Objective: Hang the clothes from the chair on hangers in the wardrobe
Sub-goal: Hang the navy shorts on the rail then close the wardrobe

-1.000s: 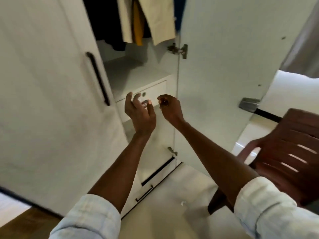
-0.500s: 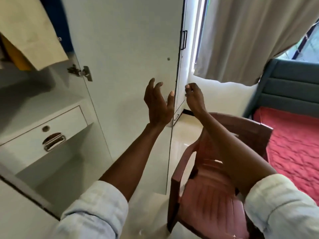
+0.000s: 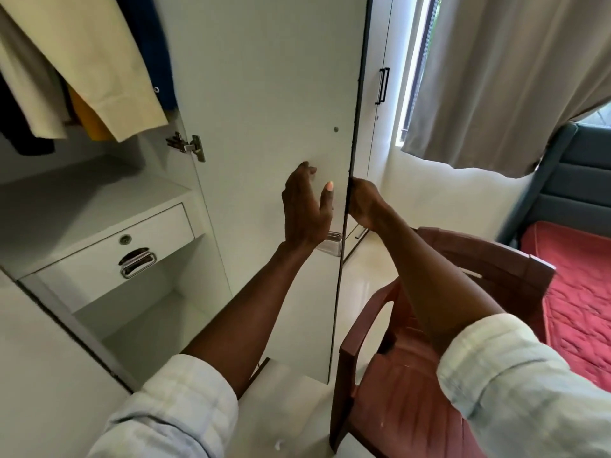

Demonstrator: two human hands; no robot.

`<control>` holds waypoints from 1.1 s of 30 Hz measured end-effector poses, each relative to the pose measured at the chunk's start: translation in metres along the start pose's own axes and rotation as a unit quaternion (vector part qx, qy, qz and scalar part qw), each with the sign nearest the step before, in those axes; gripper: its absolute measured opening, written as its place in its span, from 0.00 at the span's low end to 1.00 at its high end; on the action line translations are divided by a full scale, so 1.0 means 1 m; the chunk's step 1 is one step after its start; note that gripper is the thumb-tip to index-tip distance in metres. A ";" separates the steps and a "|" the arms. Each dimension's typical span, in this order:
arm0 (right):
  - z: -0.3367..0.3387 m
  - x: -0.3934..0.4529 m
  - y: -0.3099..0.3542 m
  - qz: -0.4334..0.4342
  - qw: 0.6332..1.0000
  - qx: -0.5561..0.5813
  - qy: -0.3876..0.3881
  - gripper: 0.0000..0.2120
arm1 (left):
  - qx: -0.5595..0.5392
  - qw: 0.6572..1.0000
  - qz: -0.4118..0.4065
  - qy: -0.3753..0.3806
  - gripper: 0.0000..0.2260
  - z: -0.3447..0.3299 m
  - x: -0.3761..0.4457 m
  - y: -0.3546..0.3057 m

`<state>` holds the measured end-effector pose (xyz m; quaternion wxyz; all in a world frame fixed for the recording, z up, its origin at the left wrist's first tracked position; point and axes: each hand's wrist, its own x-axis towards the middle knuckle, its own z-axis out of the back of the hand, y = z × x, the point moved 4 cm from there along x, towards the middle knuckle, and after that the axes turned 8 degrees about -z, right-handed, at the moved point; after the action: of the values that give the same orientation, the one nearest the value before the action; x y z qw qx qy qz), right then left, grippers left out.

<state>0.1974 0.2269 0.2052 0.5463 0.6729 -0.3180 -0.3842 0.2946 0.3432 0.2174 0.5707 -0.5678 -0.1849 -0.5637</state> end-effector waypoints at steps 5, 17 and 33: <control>-0.039 -0.062 -0.023 0.051 0.999 -0.001 0.005 0.16 | 0.014 1.000 -0.014 -0.021 0.20 0.058 -0.034 -0.002; -0.318 -0.203 -0.081 0.145 0.985 -0.013 0.090 0.15 | 0.149 0.980 -0.074 -0.107 0.12 0.362 -0.105 0.082; -0.458 -0.177 -0.077 0.135 0.980 -0.132 0.061 0.19 | 0.362 0.918 -0.162 -0.023 0.22 0.483 -0.052 0.178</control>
<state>0.5055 0.6170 0.2092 0.6956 0.5679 -0.3180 -0.3041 0.6384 0.7298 0.2335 0.6336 -0.2979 -0.4785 -0.5299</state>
